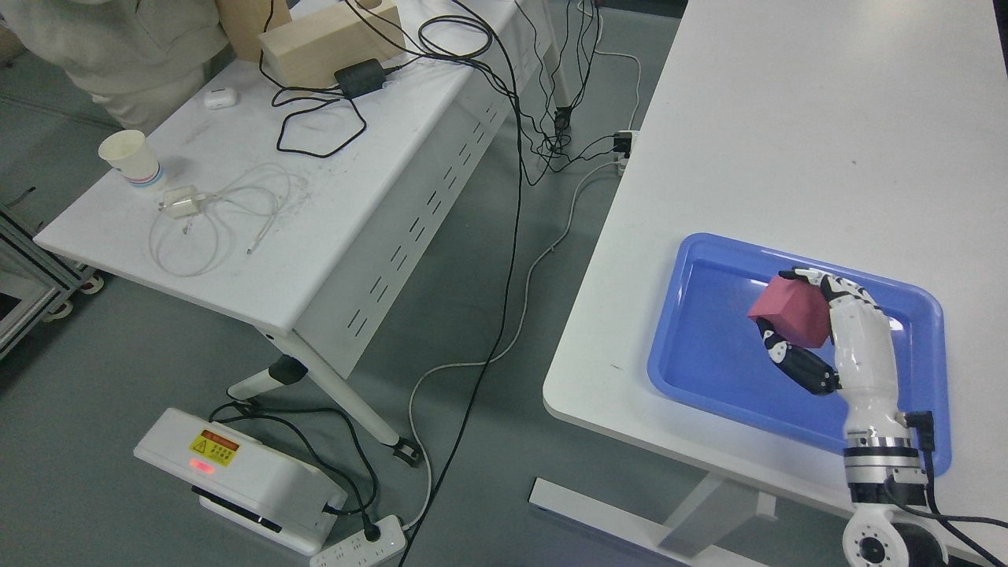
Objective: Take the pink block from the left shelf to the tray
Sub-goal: 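Lower the pink block into the blue tray and open the right hand, then withdraw the open right hand away from the blue tray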
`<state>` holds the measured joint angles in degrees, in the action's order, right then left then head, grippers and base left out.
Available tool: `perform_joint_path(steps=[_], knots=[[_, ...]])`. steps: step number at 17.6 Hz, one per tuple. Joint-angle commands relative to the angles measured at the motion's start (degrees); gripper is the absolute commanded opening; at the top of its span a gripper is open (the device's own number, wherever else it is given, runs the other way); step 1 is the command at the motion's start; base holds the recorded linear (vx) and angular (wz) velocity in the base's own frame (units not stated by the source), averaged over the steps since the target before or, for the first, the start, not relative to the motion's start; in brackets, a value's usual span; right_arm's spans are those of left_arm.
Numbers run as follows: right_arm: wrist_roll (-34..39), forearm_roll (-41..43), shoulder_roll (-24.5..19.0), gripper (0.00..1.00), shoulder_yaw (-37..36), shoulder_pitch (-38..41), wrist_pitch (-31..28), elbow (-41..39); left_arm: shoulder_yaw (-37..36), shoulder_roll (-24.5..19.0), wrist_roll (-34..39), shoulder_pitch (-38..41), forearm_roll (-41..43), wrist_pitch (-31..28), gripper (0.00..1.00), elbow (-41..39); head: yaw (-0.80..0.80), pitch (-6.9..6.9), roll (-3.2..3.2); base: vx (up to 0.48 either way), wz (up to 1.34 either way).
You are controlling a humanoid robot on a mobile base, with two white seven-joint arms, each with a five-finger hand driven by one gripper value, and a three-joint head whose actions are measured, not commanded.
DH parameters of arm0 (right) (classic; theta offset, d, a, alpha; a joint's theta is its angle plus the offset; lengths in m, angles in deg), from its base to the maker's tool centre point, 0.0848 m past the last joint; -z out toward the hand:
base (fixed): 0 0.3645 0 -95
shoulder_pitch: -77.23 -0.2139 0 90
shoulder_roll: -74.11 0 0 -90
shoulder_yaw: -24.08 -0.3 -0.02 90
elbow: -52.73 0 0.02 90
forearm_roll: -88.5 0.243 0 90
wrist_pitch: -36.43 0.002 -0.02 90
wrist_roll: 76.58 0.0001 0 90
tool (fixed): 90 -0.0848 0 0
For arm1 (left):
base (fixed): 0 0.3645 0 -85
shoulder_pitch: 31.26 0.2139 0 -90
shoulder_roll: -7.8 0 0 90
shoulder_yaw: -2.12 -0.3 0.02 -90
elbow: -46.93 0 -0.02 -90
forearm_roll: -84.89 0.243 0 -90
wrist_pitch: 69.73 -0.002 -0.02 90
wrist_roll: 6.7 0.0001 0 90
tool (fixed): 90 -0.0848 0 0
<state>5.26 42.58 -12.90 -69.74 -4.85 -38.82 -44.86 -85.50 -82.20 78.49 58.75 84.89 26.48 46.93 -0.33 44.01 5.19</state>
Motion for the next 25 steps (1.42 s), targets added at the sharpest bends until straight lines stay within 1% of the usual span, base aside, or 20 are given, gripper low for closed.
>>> perform_joint_path(steps=[1, 4, 5, 6, 7, 9, 10, 13, 15, 25], knots=[[1.6, 10.0, 0.0, 0.81, 0.4, -0.1, -0.8, 1.5, 0.0, -1.0, 0.0, -1.3, 0.1, 0.0, 1.00, -1.0, 0.00, 0.00, 0.00, 0.000, 0.00], [3.3, 12.9, 0.0, 0.87, 0.3, 0.0, -0.9, 1.6, 0.0, -1.0, 0.0, -1.3, 0.1, 0.0, 1.00, -1.0, 0.00, 0.00, 0.00, 0.000, 0.00], [3.3, 13.0, 0.0, 0.90, 0.3, 0.0, -0.8, 1.6, 0.0, -1.0, 0.0, -1.3, 0.1, 0.0, 1.00, -1.0, 0.00, 0.00, 0.00, 0.000, 0.00], [3.3, 13.0, 0.0, 0.96, 0.3, 0.1, -0.8, 1.6, 0.0, -1.0, 0.0, -1.3, 0.1, 0.0, 1.00, -1.0, 0.00, 0.00, 0.00, 0.000, 0.00], [3.4, 13.2, 0.0, 0.99, 0.3, 0.0, -0.9, 1.6, 0.0, -1.0, 0.0, -1.3, 0.1, 0.0, 1.00, -1.0, 0.00, 0.00, 0.00, 0.000, 0.00], [3.4, 13.9, -0.1, 0.99, 0.3, 0.1, -0.5, 1.5, 0.0, -1.0, 0.0, -1.3, 0.1, 0.0, 1.00, -1.0, 0.00, 0.00, 0.00, 0.000, 0.00], [3.3, 16.1, -0.1, 0.99, 0.0, 0.0, -0.2, 1.5, 0.0, -1.0, 0.0, -1.3, 0.1, 0.0, 1.00, -1.0, 0.00, 0.00, 0.00, 0.000, 0.00], [3.0, 30.0, 0.0, 0.99, -2.1, 0.2, 2.1, 1.4, 0.0, -1.0, 0.0, -1.3, 0.1, 0.0, 1.00, -1.0, 0.00, 0.00, 0.00, 0.000, 0.00], [2.9, 33.9, -0.1, 1.00, -4.2, 0.2, 2.5, 1.4, 0.0, -1.0, 0.0, -1.3, 0.1, 0.0, 1.00, -1.0, 0.00, 0.00, 0.00, 0.000, 0.00], [2.5, 34.4, -0.3, 1.00, -5.1, 0.1, 1.5, 1.2, 0.0, -1.0, 0.0, -1.3, 0.1, 0.0, 1.00, -1.0, 0.00, 0.00, 0.00, 0.000, 0.00]])
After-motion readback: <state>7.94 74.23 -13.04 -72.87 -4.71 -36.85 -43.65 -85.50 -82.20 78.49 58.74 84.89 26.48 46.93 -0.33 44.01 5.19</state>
